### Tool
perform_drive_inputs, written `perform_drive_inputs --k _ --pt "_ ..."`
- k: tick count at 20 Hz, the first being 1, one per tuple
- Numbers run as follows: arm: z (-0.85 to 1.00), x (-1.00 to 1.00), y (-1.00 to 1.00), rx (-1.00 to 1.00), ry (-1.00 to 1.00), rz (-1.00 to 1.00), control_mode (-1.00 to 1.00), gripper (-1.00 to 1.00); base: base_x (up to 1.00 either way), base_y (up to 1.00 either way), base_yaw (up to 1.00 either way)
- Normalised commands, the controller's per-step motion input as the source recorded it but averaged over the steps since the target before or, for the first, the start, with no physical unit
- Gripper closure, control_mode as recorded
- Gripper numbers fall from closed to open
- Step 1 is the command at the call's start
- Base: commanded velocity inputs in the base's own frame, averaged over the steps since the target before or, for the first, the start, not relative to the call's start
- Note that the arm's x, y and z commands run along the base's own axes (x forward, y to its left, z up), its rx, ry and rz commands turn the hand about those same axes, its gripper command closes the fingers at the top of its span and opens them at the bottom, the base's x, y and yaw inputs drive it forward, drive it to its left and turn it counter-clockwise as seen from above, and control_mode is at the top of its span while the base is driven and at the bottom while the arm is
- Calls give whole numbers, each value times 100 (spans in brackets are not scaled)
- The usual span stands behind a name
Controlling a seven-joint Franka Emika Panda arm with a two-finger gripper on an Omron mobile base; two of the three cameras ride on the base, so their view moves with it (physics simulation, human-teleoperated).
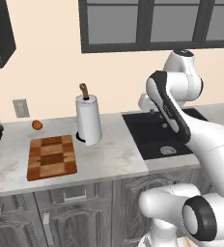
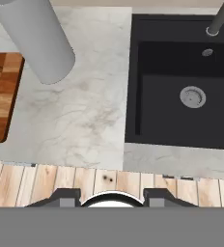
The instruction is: Open the drawer on the left and place the cutting tools on the cutting board.
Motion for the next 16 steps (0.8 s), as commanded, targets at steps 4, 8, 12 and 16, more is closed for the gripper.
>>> perform_drive_inputs --k 4,8,12,16 --pt "-3 -13 15 -2 0 0 -100 -100 0 0 0" --pt "-28 -59 90 -17 -4 5 -100 -100 0 0 0" --pt "-36 -86 100 -19 -12 14 -100 -100 0 0 0" --pt "-39 -78 100 -28 -10 16 -100 -100 0 0 0"
